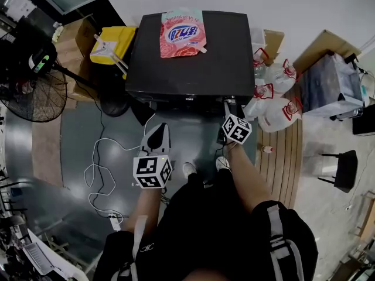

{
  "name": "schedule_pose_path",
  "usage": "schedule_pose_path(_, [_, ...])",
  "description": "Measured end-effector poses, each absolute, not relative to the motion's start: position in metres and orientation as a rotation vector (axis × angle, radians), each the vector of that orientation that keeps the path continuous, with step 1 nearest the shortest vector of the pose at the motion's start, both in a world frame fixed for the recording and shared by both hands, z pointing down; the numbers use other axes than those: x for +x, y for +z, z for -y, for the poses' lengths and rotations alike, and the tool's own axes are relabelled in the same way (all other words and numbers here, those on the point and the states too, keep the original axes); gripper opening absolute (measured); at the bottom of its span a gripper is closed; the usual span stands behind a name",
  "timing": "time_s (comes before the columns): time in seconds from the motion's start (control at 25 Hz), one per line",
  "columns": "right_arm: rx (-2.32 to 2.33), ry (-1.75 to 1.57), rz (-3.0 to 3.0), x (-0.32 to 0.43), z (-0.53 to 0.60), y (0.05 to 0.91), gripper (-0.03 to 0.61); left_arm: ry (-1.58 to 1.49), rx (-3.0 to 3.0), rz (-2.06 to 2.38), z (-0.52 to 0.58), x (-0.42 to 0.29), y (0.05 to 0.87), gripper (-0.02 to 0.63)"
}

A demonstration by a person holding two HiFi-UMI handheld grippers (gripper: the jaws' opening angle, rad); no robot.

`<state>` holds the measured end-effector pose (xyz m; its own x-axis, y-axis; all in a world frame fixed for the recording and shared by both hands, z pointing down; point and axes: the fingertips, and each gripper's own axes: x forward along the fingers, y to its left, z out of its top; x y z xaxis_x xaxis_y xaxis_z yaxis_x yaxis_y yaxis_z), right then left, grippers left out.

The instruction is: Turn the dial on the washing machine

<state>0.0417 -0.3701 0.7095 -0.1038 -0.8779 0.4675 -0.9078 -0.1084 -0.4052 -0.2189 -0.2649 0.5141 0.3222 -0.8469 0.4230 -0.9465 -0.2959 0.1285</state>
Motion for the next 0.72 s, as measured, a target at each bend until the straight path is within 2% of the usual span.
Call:
schedule_pose_path(0.52, [1.933,1.045,2.112,0.036,0.379,0.724,0.245,0.386,2.213,1.650,0.250,-0.212,0.509,0.003])
schedule_pose_path(0.72, [1.907,0.925,2.040,0.035,0.379,0.722,0.247,0.373,2.204,1.670,0.249,-0.211,0.505,0.003])
